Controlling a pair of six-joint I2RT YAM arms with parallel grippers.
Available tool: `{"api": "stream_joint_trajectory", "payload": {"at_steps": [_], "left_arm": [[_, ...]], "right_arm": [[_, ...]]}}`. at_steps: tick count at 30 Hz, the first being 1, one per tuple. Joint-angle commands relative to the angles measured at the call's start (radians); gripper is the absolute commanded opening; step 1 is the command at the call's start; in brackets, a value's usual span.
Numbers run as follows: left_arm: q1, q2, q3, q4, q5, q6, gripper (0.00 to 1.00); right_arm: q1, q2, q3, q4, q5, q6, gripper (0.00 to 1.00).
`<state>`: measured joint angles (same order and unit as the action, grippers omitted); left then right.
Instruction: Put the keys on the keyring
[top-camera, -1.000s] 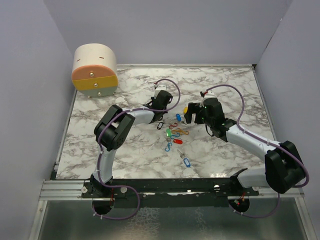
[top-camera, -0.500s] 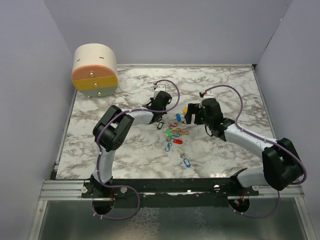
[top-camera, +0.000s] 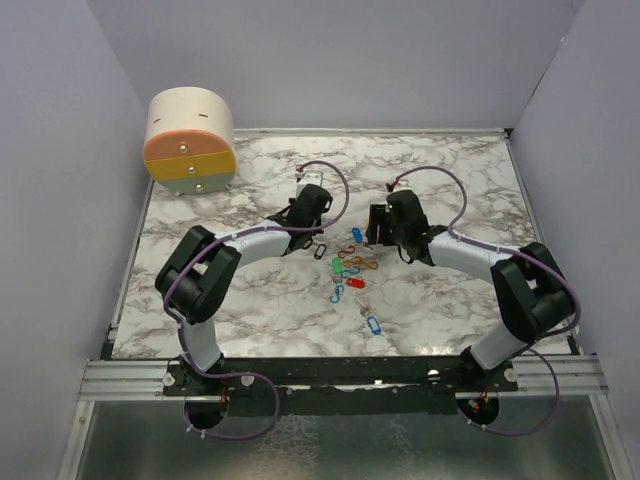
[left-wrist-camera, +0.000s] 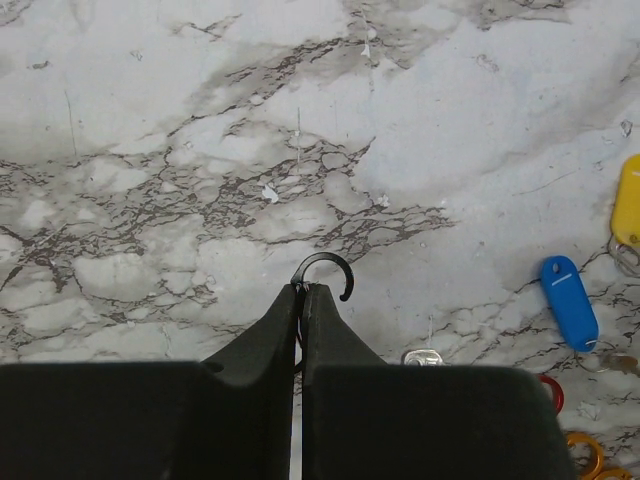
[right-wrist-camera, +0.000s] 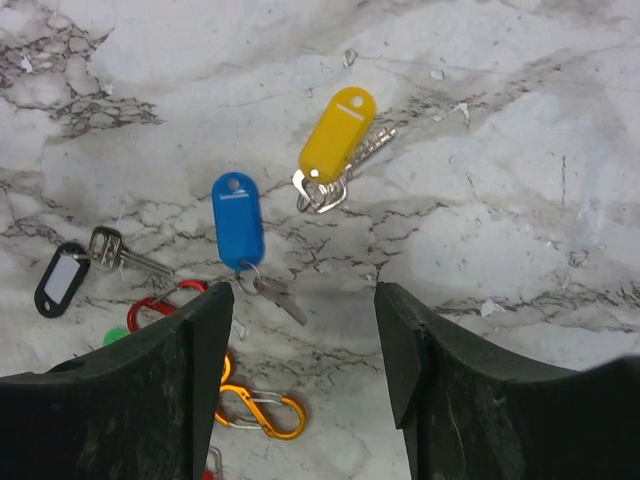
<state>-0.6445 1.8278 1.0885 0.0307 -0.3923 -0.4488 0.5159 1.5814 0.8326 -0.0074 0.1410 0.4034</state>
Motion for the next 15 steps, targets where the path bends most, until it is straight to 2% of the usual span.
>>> {"api": "stream_joint_trajectory", "payload": {"at_steps": [1, 6, 10, 15], "left_arm": [[0.0, -0.037, -0.011, -0.006, 0.01, 0.024, 0.0], [0.0, -0.026, -0.007, -0.007, 0.011, 0.032, 0.0], [-0.001, -0.021, -0.007, -0.004, 0.007, 0.037, 0.0], [0.0, -0.012, -0.003, -0.005, 0.003, 0.044, 0.0]], "right_arm": [[0.003, 0.064, 0.072, 0.024, -0.005, 0.026, 0.58], [0.001, 0.133, 0.132, 0.012, 0.002, 0.03, 0.46], [0.001, 0.172, 0.155, 0.004, 0.009, 0.046, 0.25], [-0.002, 0.206, 0.175, -0.006, 0.008, 0.06, 0.24]]}}
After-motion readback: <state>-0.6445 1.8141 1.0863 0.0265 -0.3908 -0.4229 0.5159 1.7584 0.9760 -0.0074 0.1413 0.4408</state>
